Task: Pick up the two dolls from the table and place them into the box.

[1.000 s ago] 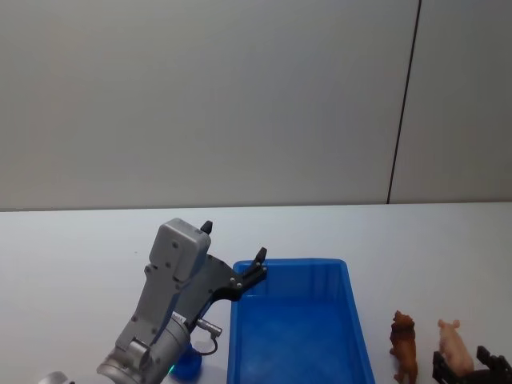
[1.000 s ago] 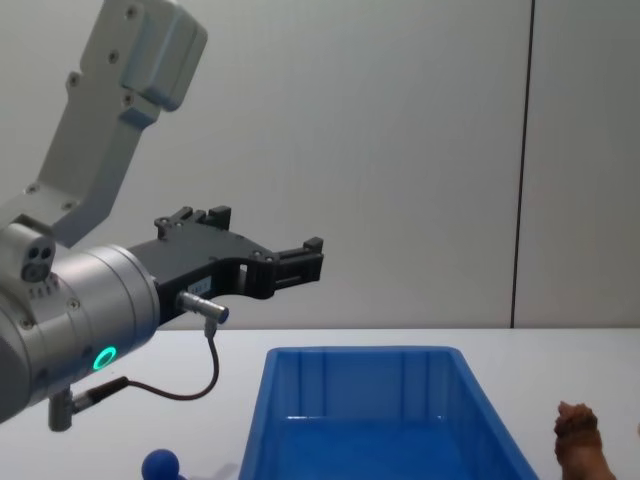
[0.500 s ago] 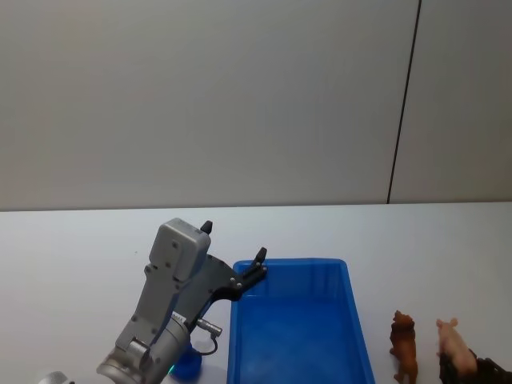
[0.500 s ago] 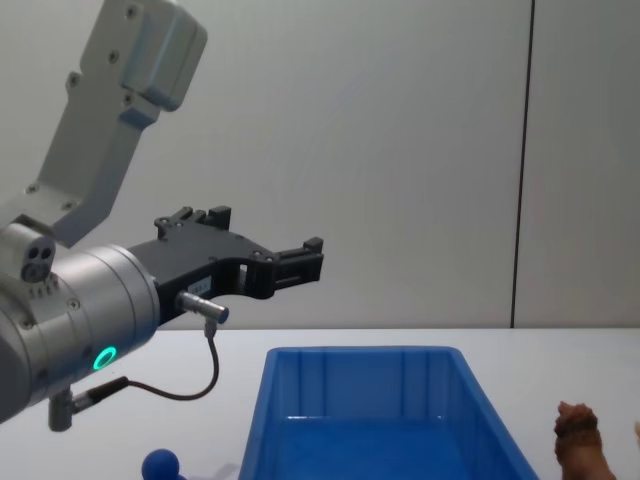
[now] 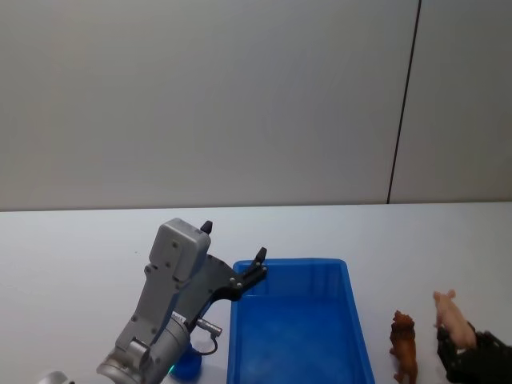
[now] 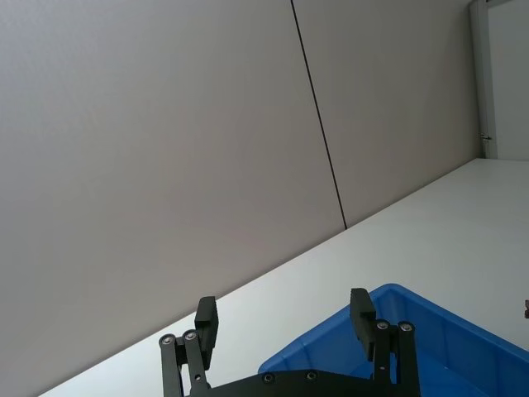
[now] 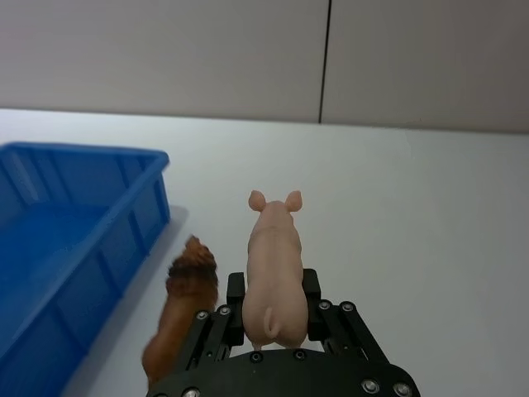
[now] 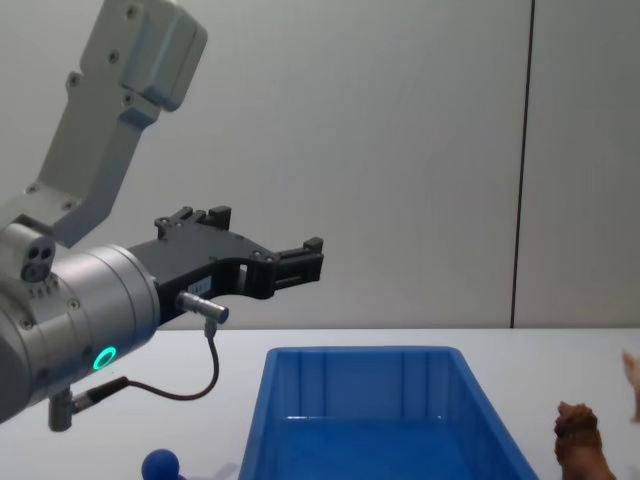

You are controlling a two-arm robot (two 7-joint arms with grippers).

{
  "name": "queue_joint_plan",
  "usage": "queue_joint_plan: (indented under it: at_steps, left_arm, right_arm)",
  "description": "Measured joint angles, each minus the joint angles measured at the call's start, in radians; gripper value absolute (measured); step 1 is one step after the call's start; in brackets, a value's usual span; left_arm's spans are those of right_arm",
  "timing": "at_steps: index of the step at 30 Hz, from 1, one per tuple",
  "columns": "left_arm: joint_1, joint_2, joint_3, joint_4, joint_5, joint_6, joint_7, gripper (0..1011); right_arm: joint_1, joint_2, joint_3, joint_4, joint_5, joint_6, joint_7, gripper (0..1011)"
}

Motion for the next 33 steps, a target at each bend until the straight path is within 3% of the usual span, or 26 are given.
queue_joint_plan:
  at_steps: [8,18,33]
  left_arm:
    - [0.000,0.000,0.000,0.000,0.000,0.000,0.000,1008]
    - [0.000,0.000,0.000,0.000,0.000,0.000,0.000,1008]
    - [0.000,0.000,0.000,0.000,0.000,0.000,0.000,1008]
  right_arm:
    - [0.009,0.006,0.001,-0.063,-0.013,-0.021,0.063,380]
    - [0.043,-0.003,-0.007,-0.081,-0.003,-0.026,0.168,380]
    - [0.133,-0.058,-0.050,0.002,0.021,0.009,0.374,379]
